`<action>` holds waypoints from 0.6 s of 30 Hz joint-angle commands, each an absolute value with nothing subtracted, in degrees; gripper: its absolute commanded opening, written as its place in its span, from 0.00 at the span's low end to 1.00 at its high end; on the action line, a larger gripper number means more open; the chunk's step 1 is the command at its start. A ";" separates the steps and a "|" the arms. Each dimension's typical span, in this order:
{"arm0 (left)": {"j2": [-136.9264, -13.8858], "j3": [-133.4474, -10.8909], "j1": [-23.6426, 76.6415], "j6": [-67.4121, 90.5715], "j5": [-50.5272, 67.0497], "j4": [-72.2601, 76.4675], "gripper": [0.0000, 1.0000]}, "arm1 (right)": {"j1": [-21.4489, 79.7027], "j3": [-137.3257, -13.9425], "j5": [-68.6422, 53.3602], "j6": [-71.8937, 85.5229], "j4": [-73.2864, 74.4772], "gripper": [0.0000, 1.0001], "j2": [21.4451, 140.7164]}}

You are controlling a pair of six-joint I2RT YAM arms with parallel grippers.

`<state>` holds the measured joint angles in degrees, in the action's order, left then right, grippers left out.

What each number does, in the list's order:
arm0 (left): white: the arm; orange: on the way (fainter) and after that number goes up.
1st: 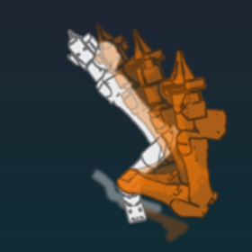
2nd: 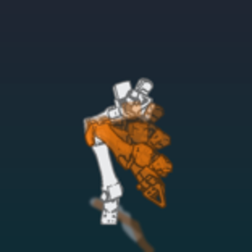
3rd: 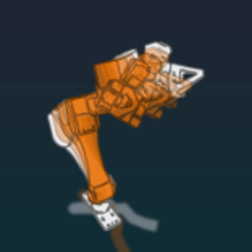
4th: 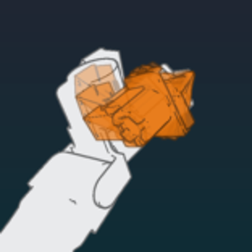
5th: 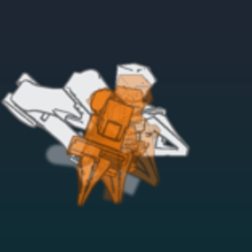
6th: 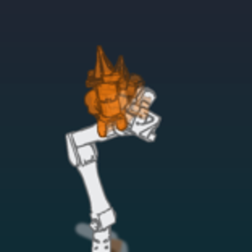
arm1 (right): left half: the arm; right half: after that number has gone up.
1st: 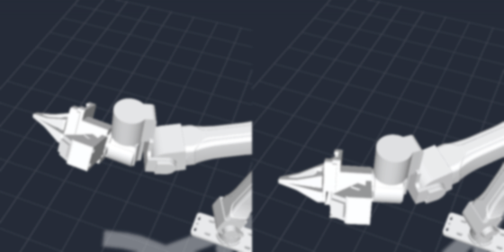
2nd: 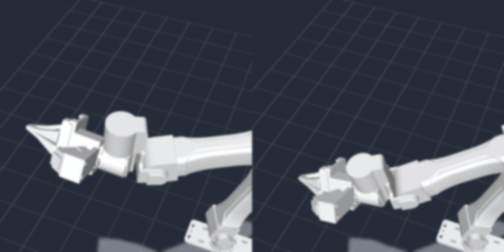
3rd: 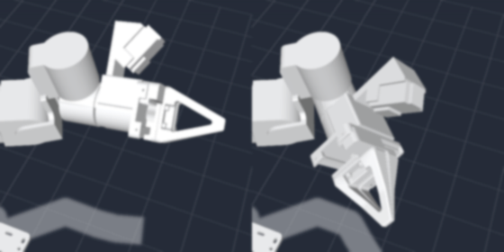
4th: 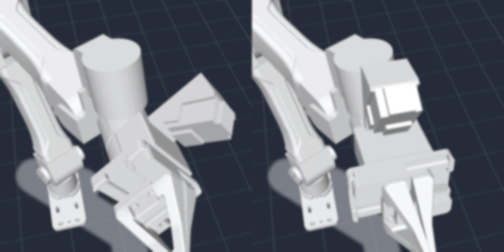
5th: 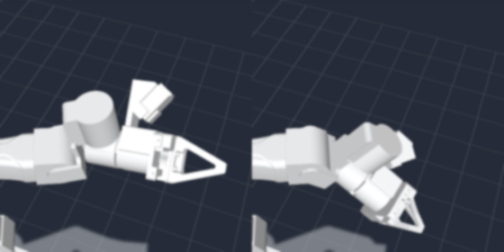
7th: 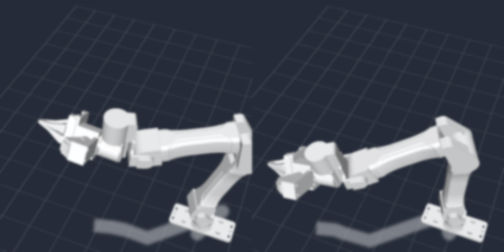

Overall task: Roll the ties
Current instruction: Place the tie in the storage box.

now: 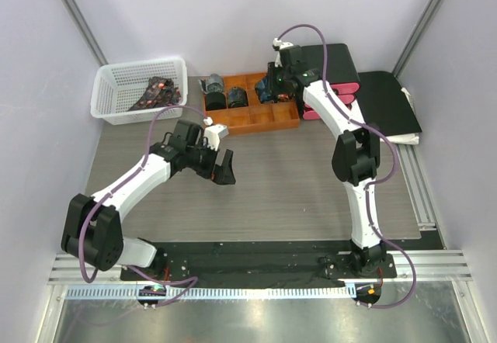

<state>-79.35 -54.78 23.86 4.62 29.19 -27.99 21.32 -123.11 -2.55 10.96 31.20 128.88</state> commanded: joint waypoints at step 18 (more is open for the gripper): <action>-70.23 -48.78 23.29 7.82 30.06 -24.43 1.00 | 25.31 -137.99 9.05 11.25 29.18 0.01 143.61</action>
